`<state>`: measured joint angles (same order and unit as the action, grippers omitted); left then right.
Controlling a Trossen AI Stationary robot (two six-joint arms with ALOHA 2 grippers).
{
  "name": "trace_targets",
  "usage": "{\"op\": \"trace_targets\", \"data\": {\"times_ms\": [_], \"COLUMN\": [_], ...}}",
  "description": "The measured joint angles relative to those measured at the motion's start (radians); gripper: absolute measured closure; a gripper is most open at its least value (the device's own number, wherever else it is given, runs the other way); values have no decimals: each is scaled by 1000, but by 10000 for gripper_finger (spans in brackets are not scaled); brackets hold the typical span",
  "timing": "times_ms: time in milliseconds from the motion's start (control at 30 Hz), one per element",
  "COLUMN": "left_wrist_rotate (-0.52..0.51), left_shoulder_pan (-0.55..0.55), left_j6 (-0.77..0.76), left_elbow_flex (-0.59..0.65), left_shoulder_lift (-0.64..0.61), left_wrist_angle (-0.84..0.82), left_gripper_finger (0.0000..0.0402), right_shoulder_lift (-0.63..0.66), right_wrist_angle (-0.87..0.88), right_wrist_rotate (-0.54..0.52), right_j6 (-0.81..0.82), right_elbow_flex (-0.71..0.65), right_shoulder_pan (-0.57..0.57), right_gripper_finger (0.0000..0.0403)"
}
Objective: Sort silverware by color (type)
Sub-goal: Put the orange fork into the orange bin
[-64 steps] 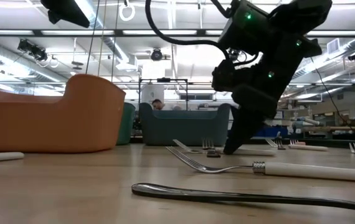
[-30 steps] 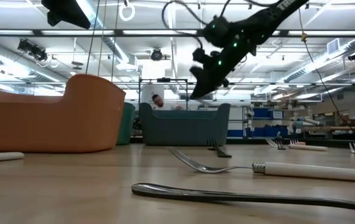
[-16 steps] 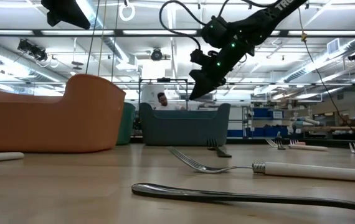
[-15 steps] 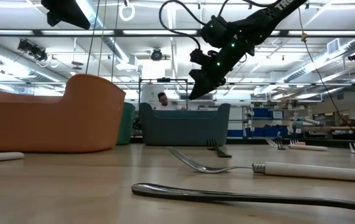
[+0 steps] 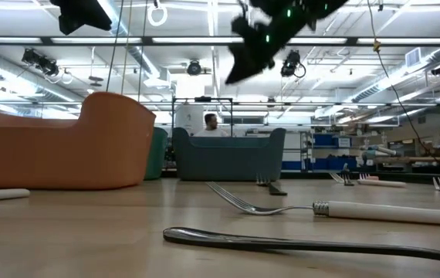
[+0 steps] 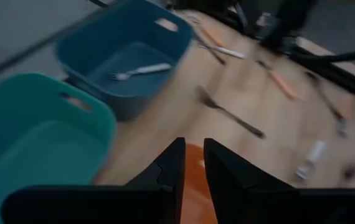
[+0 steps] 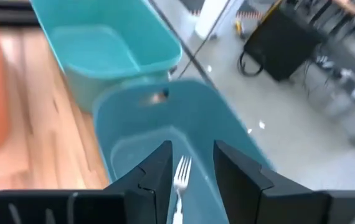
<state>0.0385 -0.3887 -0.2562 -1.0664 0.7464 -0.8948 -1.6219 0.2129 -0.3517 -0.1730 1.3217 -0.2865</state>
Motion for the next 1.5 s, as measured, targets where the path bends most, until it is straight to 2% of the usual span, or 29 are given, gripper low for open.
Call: {"op": "trace_targets", "data": {"times_ms": [267,433,567,733,867,967,1067,1233,1500], "left_wrist_rotate": [233,243,222,201,198,201,202,139,58], "left_shoulder_pan": [10,86,171,298,434,561,698,862,1000], "left_j6": [12,-24,-96,-253,-421,-580,-675,-791,-914], "left_elbow_flex": [0,0,2,75,179,259,309,320,320], "left_shoulder_lift": [0,0,0,2,12,39,87,203,415], "left_wrist_angle": [-88,-201,-224,-211,-121,24,170,318,397], "left_gripper_finger": [344,344,344,344,344,345,345,345,345], "right_shoulder_lift": [86,127,132,132,132,132,132,131,131], "right_wrist_angle": [110,152,213,272,289,310,352,411,418], "right_wrist_rotate": [-220,-342,-418,-444,-485,-493,-501,-519,-517], "right_j6": [30,31,41,115,45,-3,-9,-6,-6], "right_elbow_flex": [121,124,124,124,124,124,124,124,124], "right_shoulder_pan": [157,241,267,263,263,263,264,271,286], "right_gripper_finger": [279,279,279,279,279,279,279,279,279]}}
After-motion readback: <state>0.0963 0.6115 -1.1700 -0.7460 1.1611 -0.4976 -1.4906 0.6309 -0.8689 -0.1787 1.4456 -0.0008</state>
